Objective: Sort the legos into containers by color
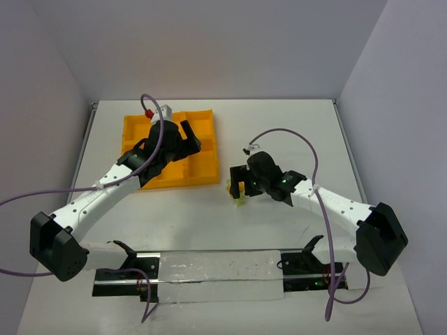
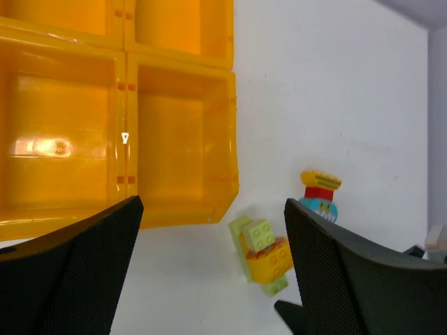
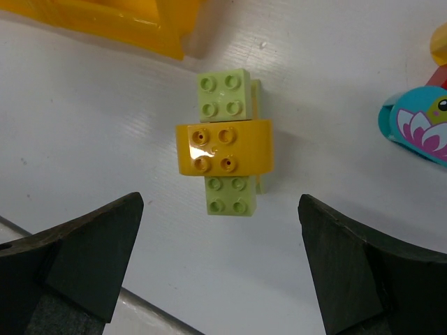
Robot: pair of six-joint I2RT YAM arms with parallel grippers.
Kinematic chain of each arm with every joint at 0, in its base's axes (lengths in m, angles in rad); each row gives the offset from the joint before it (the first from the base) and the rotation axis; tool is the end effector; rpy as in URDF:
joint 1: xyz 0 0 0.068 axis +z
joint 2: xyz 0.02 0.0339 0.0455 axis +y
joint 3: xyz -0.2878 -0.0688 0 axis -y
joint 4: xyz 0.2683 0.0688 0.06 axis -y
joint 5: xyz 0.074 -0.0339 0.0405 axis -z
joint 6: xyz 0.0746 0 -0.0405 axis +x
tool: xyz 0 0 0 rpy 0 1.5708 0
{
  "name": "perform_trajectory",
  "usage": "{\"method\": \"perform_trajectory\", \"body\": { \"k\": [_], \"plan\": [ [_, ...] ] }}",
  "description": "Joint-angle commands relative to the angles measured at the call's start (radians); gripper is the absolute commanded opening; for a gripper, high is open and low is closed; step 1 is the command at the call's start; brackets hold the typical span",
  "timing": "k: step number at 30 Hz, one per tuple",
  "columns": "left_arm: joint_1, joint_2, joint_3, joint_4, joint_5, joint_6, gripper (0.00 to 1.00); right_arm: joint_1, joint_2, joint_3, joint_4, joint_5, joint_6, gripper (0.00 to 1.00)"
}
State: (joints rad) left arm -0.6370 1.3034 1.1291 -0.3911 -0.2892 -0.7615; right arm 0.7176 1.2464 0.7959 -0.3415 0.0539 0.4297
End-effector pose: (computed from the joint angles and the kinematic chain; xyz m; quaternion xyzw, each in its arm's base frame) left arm 0.2871 -0.1860 0.3257 -0.1232 0.8611 -0.2102 0.4462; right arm 0.2288 0.1944 0.2178 -0.1225 0.9167 0.1850 0.3323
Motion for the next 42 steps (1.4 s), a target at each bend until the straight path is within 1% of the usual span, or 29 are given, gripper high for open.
{"method": "perform_trajectory", "body": {
  "k": [1,2,4,6,9,10,14,18,21,24,28,32,35,42],
  "plan": [
    [-0.062,0.057,0.04,0.043,0.154,0.131,0.9,-0.025,-0.091,0.014,-0.005,0.055,0.031,1.0],
    [-0.088,0.074,0.055,0.026,0.15,0.184,0.9,-0.045,-0.111,0.003,-0.011,0.056,0.04,1.0],
    [-0.146,0.156,0.102,-0.008,0.15,0.253,0.89,-0.117,-0.191,-0.017,-0.029,0.063,0.056,1.0],
    [-0.194,0.198,0.147,-0.028,0.161,0.299,0.89,-0.22,-0.238,-0.038,-0.049,0.075,0.08,1.0],
    [-0.234,0.278,0.192,-0.059,0.189,0.4,0.87,-0.339,-0.335,-0.056,-0.066,0.074,0.101,1.0],
    [-0.253,0.301,0.222,-0.073,0.199,0.427,0.87,-0.396,-0.359,-0.06,-0.074,0.072,0.109,1.0],
    [-0.3,0.395,0.311,-0.156,0.208,0.534,0.83,-0.476,-0.431,-0.067,-0.083,0.087,0.122,1.0],
    [-0.323,0.47,0.374,-0.234,0.186,0.597,0.78,-0.494,-0.443,-0.067,-0.085,0.095,0.126,1.0],
    [-0.346,0.549,0.433,-0.295,0.191,0.64,0.72,-0.494,-0.425,-0.07,-0.081,0.084,0.127,1.0],
    [-0.371,0.594,0.462,-0.336,0.205,0.665,0.71,-0.495,-0.422,-0.075,-0.076,0.078,0.129,1.0],
    [-0.377,0.618,0.471,-0.347,0.213,0.676,0.69,-0.495,-0.429,-0.08,-0.073,0.08,0.127,1.0],
    [-0.377,0.637,0.489,-0.354,0.221,0.685,0.67,-0.494,-0.427,-0.082,-0.071,0.08,0.123,1.0],
    [-0.377,0.654,0.504,-0.358,0.217,0.69,0.63,-0.494,-0.427,-0.084,-0.067,0.077,0.125,1.0],
    [-0.377,0.662,0.52,-0.349,0.212,0.695,0.59,-0.494,-0.432,-0.093,-0.063,0.07,0.127,1.0]
  ]
}}
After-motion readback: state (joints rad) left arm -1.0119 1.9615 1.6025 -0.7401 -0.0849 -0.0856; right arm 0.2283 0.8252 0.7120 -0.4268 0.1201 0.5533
